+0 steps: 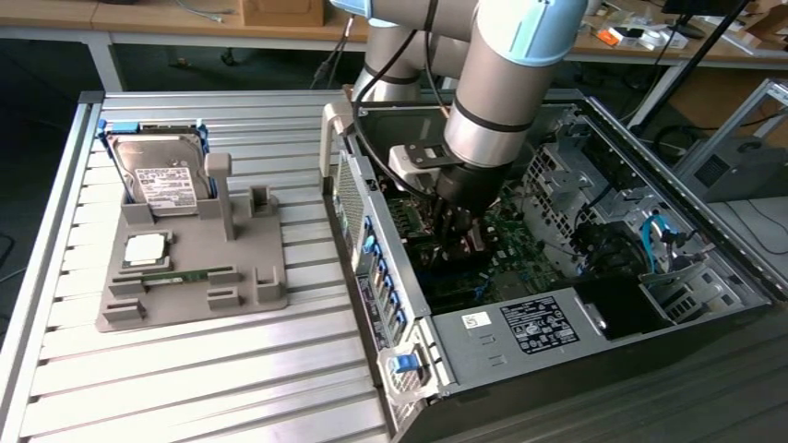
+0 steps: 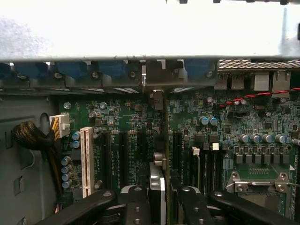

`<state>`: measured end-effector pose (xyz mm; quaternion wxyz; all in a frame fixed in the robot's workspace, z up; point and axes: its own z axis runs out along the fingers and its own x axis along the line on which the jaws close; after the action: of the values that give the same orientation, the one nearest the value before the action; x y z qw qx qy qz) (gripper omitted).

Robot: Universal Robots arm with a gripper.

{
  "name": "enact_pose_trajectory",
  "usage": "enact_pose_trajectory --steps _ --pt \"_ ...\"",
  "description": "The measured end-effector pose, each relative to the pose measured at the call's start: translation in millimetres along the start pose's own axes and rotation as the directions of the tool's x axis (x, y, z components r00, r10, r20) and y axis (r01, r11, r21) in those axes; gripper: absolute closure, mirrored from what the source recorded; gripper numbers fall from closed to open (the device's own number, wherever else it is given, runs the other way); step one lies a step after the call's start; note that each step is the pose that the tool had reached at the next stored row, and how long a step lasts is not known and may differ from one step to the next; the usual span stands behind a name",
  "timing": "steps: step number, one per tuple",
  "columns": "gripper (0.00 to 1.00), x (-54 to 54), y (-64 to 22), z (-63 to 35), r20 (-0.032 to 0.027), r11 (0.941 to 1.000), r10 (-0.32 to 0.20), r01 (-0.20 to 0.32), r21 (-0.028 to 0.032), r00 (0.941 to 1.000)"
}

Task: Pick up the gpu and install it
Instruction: 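Insert the gpu into the slot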

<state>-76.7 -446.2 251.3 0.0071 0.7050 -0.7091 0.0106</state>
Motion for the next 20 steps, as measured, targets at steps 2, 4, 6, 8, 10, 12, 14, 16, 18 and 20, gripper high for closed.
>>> enact_pose_trajectory --steps 2,4,6,8,10,12,14,16,18,20 --pt "0.73 0.1 0.0 -0.1 -0.0002 1.0 0.0 0.0 -0.0001 1.0" --pt "0.73 -0.1 0.1 0.5 0.0017 1.0 0.0 0.0 0.0001 1.0" --pt "0.66 -0.2 0.0 1.0 0.0021 1.0 0.0 0.0 0.0011 1.0" --pt "0.6 0.0 0.0 0.1 0.0 1.0 0.0 0.0 0.0002 1.0" --pt "0.6 0.1 0.0 -1.7 -0.0005 1.0 0.0 0.0 0.0003 1.0" --pt "0.6 -3.5 -0.1 -19.1 -0.0001 1.0 0.0 0.0 0.0019 1.0" --pt "0.61 -9.3 -0.1 -33.0 -0.0002 1.0 -0.003 0.003 0.0019 1.0" --pt "0.75 -9.5 -0.2 -35.4 -0.0001 1.0 -0.004 0.004 0.002 1.0" --pt "0.89 -8.7 -3.3 -35.4 0.0 1.0 -0.005 0.005 -0.0004 1.0" --pt "0.89 -8.3 -14.4 -34.9 0.0 0.9999 -0.007 0.007 -0.0101 1.0"
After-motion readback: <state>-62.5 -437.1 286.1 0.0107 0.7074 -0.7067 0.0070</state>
